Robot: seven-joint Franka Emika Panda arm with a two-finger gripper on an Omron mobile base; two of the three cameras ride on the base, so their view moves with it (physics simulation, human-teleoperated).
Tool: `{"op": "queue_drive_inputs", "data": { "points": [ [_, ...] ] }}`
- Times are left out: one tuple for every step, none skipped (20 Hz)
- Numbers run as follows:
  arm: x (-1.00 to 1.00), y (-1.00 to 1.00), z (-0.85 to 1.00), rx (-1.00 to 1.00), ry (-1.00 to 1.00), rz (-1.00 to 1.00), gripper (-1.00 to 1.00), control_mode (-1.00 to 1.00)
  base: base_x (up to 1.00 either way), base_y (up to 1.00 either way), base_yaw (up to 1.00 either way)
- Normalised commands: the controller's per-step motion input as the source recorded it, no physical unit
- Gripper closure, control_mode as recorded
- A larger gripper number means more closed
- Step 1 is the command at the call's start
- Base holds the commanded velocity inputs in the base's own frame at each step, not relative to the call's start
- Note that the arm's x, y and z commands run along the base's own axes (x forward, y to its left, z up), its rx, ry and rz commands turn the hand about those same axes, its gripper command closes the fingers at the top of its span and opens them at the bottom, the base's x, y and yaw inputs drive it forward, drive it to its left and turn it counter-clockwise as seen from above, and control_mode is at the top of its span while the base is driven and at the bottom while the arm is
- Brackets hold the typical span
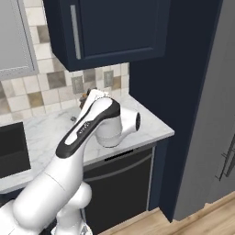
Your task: Retrieve the wine glasses from the counter and place one next to each plate.
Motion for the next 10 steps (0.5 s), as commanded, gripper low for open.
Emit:
{"op": "queue_drive_inputs", "data": {
  "points": [
    [0.36, -0.36, -0.44, -0.01, 0.05, 0.00, -1.00, -1.00, 0.00, 0.00, 0.00],
    [0.35, -0.34, -0.44, -0.01, 0.04, 0.00, -1.00, -1.00, 0.00, 0.00, 0.00],
    [0.35, -0.36, -0.43, 0.00, 0.05, 0.00, -1.00, -1.00, 0.00, 0.00, 0.00],
    [0.40, -0.29, -0.51, 0.00, 0.09, 0.00, -1.00, -1.00, 0.00, 0.00, 0.00],
    [0.39, -0.30, -0.49, 0.00, 0.08, 0.00, -1.00, -1.00, 0.00, 0.00, 0.00],
    [0.42, -0.37, -0.46, 0.00, 0.09, 0.00, -1.00, -1.00, 0.00, 0.00, 0.00],
    [0.40, -0.34, -0.46, 0.00, 0.09, 0.00, -1.00, -1.00, 0.00, 0.00, 0.00],
    [0.46, -0.34, -0.54, 0.00, 0.12, 0.00, -1.00, -1.00, 0.00, 0.00, 0.00],
    [0.45, -0.31, -0.54, 0.00, 0.13, 0.00, -1.00, -1.00, 0.00, 0.00, 0.00],
    [0.47, -0.31, -0.54, 0.00, 0.13, 0.00, -1.00, -1.00, 0.00, 0.00, 0.00]
  ]
}}
